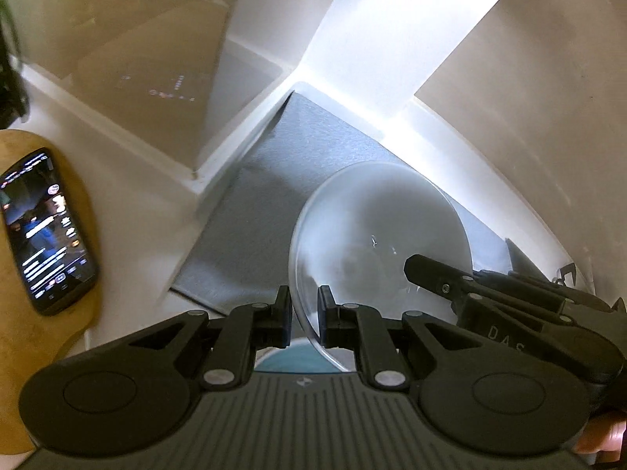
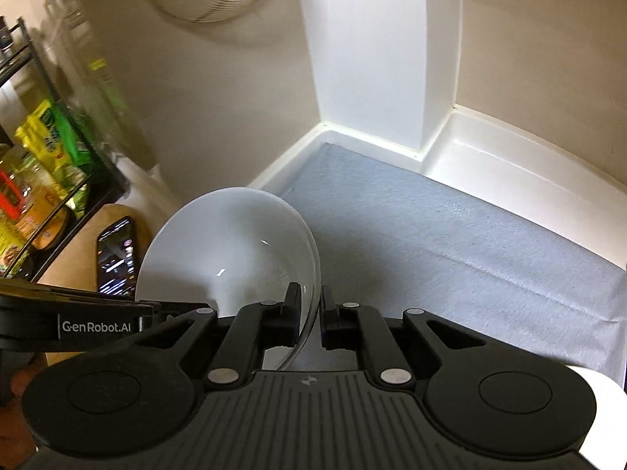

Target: Organize plates and bowls

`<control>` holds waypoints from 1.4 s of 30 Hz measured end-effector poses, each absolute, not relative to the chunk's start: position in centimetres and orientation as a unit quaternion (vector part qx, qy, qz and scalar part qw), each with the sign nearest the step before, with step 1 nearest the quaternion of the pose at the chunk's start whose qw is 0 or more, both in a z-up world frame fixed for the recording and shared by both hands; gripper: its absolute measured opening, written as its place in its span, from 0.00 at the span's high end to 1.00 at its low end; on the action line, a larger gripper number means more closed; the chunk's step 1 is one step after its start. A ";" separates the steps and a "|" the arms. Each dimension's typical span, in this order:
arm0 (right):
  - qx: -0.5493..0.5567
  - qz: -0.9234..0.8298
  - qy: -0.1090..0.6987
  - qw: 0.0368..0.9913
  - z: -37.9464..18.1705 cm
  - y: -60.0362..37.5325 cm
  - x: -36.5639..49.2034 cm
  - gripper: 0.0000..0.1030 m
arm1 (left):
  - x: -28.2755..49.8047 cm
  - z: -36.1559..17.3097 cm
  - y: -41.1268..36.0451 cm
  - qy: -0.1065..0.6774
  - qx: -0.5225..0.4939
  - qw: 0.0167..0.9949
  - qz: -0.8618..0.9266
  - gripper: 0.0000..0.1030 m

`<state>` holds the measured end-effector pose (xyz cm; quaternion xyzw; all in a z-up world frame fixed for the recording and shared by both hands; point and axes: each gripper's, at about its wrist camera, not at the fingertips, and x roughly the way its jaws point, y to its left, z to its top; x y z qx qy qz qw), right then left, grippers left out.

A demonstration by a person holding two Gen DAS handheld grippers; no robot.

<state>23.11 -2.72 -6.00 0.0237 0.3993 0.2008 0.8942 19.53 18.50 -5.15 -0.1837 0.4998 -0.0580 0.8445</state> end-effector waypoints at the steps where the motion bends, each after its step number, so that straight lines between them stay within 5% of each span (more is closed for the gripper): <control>1: 0.023 0.202 0.398 0.894 -5.8 -2.5 22.6 0.90 | 19.1 -5.1 18.7 0.500 -0.184 0.844 -0.058 0.86; 42: 0.026 0.216 0.474 0.853 -9.6 -0.1 16.1 0.89 | 12.7 -8.3 19.6 0.561 -0.136 0.813 -0.074 0.83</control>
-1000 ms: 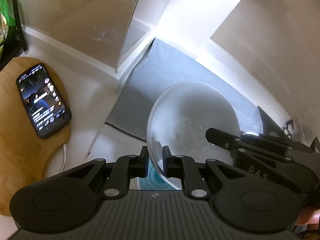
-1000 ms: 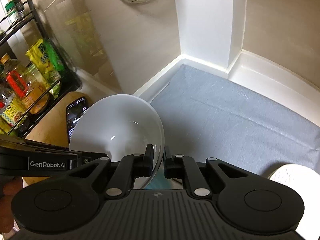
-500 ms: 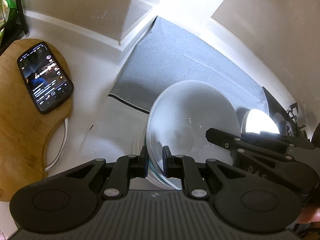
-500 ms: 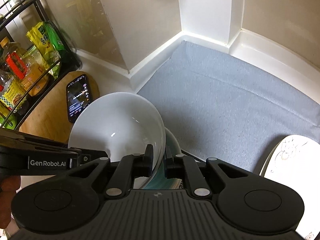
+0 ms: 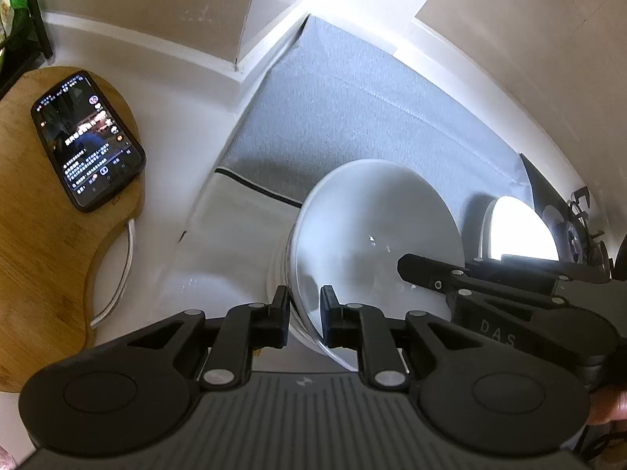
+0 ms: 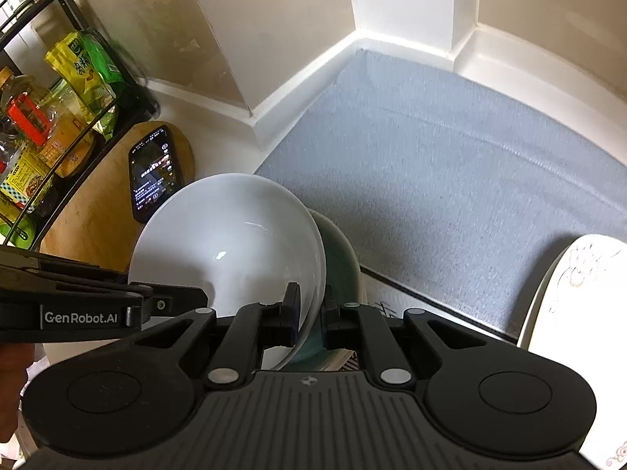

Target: Organize plates and bowls

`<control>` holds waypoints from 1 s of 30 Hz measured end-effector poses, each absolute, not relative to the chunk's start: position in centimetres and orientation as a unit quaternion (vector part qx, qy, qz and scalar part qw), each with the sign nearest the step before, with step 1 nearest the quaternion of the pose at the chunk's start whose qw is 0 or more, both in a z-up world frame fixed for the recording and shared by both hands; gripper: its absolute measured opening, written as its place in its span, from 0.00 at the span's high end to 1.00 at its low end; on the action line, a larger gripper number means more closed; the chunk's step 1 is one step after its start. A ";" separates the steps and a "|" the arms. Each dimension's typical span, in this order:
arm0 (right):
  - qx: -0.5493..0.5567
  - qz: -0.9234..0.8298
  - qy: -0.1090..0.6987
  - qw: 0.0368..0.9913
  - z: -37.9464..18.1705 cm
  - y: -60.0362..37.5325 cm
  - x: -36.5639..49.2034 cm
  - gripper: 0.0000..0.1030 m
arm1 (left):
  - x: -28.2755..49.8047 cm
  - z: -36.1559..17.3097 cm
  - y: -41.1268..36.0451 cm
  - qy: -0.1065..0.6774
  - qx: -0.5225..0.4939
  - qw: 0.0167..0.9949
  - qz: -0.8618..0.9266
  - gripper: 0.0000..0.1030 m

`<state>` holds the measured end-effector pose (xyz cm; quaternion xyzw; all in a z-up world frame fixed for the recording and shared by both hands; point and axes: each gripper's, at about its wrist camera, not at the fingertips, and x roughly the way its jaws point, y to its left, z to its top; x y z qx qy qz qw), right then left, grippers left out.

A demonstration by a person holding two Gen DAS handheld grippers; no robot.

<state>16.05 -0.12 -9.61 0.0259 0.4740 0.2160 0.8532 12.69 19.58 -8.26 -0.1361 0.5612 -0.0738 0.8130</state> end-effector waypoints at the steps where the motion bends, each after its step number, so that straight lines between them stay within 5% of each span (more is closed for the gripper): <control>1: 0.026 0.216 0.475 0.852 -9.7 -0.1 16.1 0.89 | 12.7 -8.3 19.5 0.562 -0.136 0.813 -0.074 0.83; 12: 0.018 0.196 0.483 0.853 -10.1 -0.5 17.0 0.87 | 12.9 -7.9 20.1 0.553 -0.139 0.817 -0.084 0.83; 17: -0.006 0.193 0.484 0.854 -10.1 0.1 17.1 0.87 | 13.3 -7.9 20.9 0.549 -0.144 0.819 -0.078 0.75; 21: -0.025 0.193 0.486 0.852 -9.9 0.7 17.1 0.83 | 13.5 -8.0 21.7 0.543 -0.152 0.823 -0.073 0.47; 25: -0.022 0.202 0.496 0.844 -9.7 0.8 17.4 0.76 | 13.6 -8.0 21.7 0.535 -0.150 0.828 -0.073 0.33; 30: 0.019 0.209 0.521 0.827 -9.6 0.0 18.6 0.72 | 13.9 -8.4 21.5 0.539 -0.150 0.826 -0.072 0.26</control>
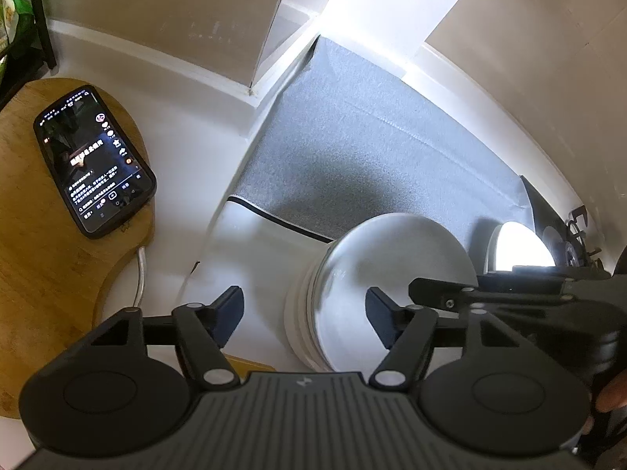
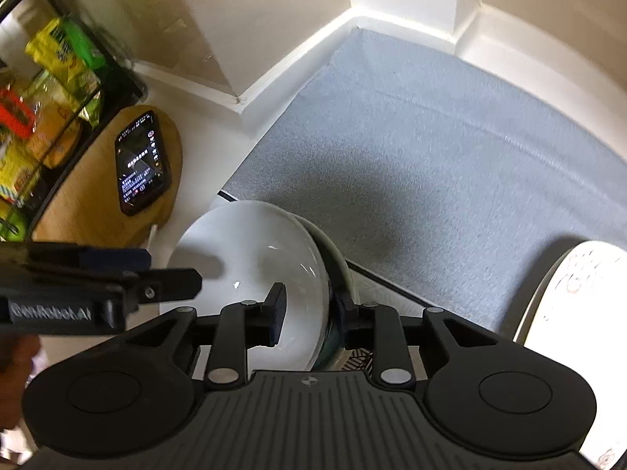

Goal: Organize plates and bowls
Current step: 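Open both tools to release the blue-rimmed bowl on the stack, then move both tools to the sides of the whole bowl stack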

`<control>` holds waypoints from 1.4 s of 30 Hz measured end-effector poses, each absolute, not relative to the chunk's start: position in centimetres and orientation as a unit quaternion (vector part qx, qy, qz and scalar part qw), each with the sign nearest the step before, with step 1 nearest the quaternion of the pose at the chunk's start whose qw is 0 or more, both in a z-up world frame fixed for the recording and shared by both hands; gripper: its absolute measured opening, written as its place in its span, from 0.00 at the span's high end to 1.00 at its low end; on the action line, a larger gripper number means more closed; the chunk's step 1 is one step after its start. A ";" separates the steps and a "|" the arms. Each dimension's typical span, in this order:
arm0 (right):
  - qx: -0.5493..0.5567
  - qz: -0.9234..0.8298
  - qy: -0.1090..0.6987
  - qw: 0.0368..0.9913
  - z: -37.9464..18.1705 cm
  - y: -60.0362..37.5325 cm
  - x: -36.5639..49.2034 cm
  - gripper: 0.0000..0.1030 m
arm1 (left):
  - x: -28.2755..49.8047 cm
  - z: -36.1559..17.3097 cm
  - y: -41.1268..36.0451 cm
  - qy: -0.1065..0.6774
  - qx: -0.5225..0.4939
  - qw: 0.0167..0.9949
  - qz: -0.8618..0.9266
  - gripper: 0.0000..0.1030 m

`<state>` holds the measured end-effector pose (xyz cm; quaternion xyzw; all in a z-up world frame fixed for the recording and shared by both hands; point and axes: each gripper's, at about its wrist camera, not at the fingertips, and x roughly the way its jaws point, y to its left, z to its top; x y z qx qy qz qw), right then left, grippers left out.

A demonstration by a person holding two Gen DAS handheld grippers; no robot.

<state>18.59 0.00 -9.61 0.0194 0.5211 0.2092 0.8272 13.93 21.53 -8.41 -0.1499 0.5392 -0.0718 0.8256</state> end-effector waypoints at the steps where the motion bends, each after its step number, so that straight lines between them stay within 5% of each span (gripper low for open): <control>1: 0.025 0.211 0.526 0.824 -9.6 -0.2 18.8 0.72 | 14.0 -8.5 21.5 0.540 -0.150 0.825 -0.072 0.26; 13: 0.068 0.229 0.557 0.795 -9.6 -1.3 19.8 0.68 | 14.7 -8.9 21.5 0.538 -0.145 0.828 -0.066 0.16; 18: 0.114 0.248 0.578 0.769 -9.8 -2.4 20.5 0.53 | 15.0 -9.0 21.7 0.537 -0.145 0.829 -0.064 0.11; 23: 0.140 0.259 0.601 0.743 -10.0 -3.1 21.2 0.53 | 15.2 -9.1 21.6 0.536 -0.143 0.830 -0.063 0.11; 34: 0.023 0.290 0.591 0.753 -8.5 -0.9 20.0 0.51 | 15.3 -9.4 21.3 0.536 -0.132 0.831 -0.065 0.11; 37: -0.023 0.286 0.578 0.763 -8.1 -0.2 19.6 0.37 | 15.4 -9.5 21.3 0.539 -0.132 0.829 -0.063 0.11; 42: -0.060 0.266 0.565 0.778 -8.1 -0.7 19.6 0.32 | 15.5 -9.8 21.3 0.541 -0.133 0.828 -0.066 0.11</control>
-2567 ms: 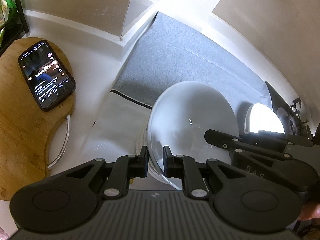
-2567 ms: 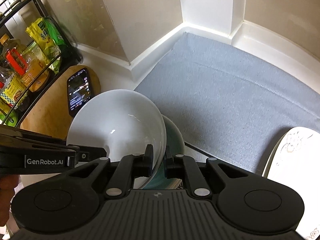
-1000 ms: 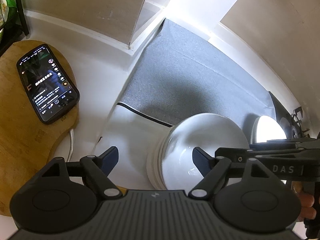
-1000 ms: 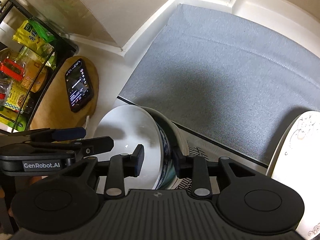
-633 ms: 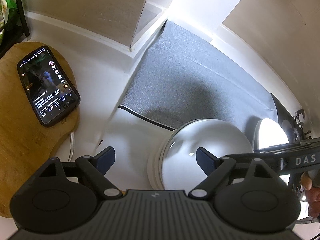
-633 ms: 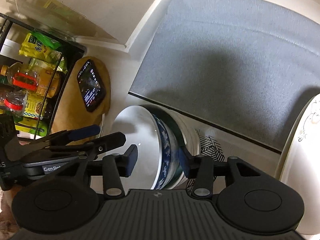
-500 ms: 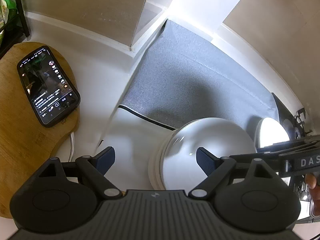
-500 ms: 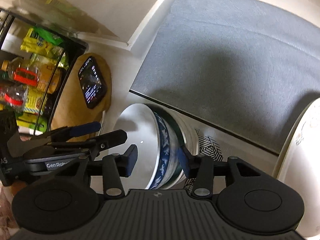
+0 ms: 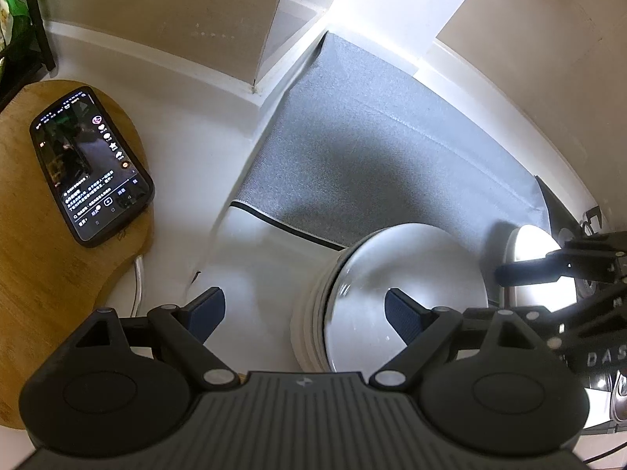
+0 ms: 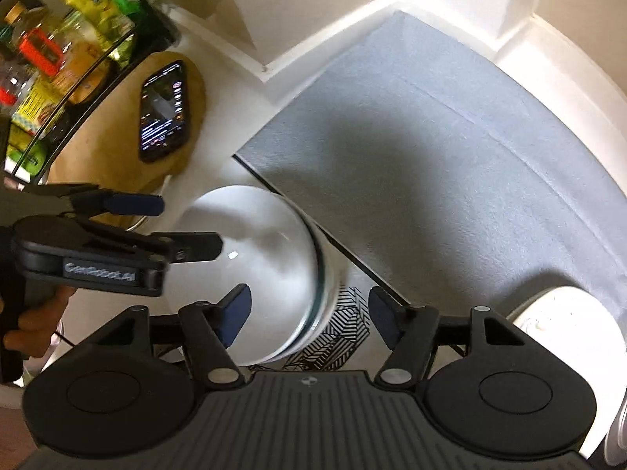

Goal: Organize plates and bowls
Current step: 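Move both tools to the sides of the whole bowl stack, then close the right tool on the bowl stack while the left tool grips it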

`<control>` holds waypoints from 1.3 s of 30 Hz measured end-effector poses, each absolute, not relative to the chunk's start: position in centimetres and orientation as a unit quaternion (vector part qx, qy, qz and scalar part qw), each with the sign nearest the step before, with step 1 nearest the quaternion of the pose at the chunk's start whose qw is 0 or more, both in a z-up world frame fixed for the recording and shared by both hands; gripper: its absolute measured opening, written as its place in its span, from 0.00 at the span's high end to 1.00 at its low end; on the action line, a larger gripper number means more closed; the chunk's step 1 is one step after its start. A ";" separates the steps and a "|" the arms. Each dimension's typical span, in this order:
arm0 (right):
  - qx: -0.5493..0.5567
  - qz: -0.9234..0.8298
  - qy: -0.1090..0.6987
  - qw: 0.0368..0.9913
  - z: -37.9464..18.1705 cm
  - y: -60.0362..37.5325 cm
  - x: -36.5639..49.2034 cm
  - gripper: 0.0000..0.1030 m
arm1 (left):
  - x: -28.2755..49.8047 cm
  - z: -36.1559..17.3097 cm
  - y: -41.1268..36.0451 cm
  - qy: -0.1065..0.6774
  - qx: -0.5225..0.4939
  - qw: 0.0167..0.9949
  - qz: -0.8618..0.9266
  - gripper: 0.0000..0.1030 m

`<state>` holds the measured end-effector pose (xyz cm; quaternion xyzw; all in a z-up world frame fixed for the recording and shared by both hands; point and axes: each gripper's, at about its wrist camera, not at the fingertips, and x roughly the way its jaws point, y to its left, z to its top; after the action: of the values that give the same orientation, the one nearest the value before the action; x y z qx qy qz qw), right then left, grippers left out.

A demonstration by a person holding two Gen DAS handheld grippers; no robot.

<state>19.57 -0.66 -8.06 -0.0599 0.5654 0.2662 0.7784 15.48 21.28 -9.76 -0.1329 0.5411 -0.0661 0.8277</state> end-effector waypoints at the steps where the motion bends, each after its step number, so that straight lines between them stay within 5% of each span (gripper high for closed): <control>1: -0.050 0.263 0.569 0.778 -8.4 -1.0 19.7 0.31 | 15.5 -9.9 21.3 0.542 -0.133 0.827 -0.067 0.10; 5: 0.024 0.252 0.585 0.771 -10.6 -2.6 20.0 0.28 | 15.6 -10.5 21.2 0.545 -0.139 0.824 -0.066 0.01; 19: 0.137 0.206 0.597 0.763 -16.4 -4.3 18.9 0.28 | 16.4 -13.1 20.4 0.561 -0.145 0.812 -0.067 0.00; 39: 0.136 0.225 0.556 0.789 -18.2 -4.0 17.5 0.00 | 16.2 -16.5 21.8 0.535 -0.194 0.818 -0.085 0.00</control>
<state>17.46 -3.99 -18.21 0.1360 0.5561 0.2246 0.7886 16.20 21.81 -16.47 -0.1941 0.5348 -0.0855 0.8179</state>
